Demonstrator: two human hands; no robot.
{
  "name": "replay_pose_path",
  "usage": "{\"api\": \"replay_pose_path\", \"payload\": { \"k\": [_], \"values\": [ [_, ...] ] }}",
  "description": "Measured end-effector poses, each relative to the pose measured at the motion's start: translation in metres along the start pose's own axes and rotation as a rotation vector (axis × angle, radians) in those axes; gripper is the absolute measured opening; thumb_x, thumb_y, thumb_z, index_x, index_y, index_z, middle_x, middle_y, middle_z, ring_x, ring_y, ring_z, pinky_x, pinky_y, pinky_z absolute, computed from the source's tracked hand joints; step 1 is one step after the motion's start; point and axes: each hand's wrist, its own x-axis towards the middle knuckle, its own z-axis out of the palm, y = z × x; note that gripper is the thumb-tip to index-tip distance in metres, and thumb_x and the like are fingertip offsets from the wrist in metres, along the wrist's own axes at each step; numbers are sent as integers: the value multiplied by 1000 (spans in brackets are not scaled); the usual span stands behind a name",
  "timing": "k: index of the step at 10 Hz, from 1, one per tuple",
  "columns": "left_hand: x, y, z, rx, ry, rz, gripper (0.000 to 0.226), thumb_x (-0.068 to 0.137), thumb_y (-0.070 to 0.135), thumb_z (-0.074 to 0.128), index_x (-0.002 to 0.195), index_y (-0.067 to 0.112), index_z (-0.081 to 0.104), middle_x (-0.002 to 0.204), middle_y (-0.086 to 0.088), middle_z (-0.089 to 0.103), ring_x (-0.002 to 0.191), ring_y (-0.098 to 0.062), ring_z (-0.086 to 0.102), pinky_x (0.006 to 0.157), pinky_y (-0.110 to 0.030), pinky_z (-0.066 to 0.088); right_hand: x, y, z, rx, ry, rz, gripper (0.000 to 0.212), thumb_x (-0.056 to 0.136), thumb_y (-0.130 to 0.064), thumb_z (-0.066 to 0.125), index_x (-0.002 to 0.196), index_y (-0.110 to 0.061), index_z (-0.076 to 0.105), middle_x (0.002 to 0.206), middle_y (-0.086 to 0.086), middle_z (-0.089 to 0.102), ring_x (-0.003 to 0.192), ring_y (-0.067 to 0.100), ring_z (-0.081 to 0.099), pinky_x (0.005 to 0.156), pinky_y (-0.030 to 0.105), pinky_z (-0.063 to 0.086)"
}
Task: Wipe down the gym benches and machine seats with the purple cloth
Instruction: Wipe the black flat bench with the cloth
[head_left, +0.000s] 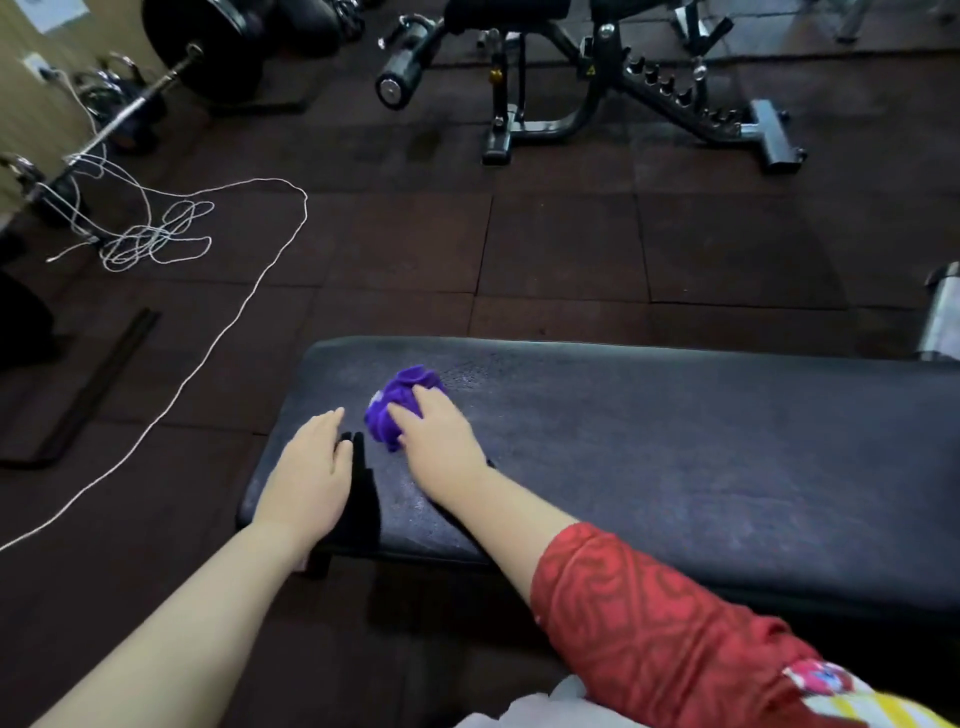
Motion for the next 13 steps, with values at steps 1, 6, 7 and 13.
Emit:
{"api": "replay_pose_path", "payload": {
  "k": [1, 6, 7, 13],
  "values": [
    [0, -18, -6, 35, 9, -39, 47, 98, 17, 45, 143, 4, 39, 148, -11, 41, 138, -23, 34, 115, -35, 25, 4, -5, -2, 44, -33, -37, 37, 91, -23, 52, 128, -15, 53, 137, 15, 46, 124, 33, 41, 102, 41, 38],
    [-8, -46, 0, 117, -48, -195, 57, 98, 41, 43, 148, 15, 33, 157, -3, 25, 145, -19, 17, 115, -40, 22, 22, 161, -92, -120, 343, 790, 26, 91, -20, 47, 113, -11, 60, 125, 19, 48, 116, 39, 44, 93, 37, 36],
    [-13, -61, -7, 74, -68, -218, 57, 99, 38, 42, 148, 13, 31, 157, -2, 24, 145, -17, 17, 116, -39, 22, 65, 100, -56, -46, 207, 585, 29, 89, -14, 48, 114, -13, 61, 121, 17, 51, 111, 35, 47, 90, 34, 38],
    [-18, -85, -23, -11, -79, -148, 60, 95, 29, 52, 149, 12, 31, 156, -1, 28, 144, -11, 22, 114, -22, 15, 25, -22, 20, 23, -101, -317, 36, 85, -22, 65, 120, -16, 64, 128, 16, 54, 114, 35, 52, 99, 38, 40]
  ]
}}
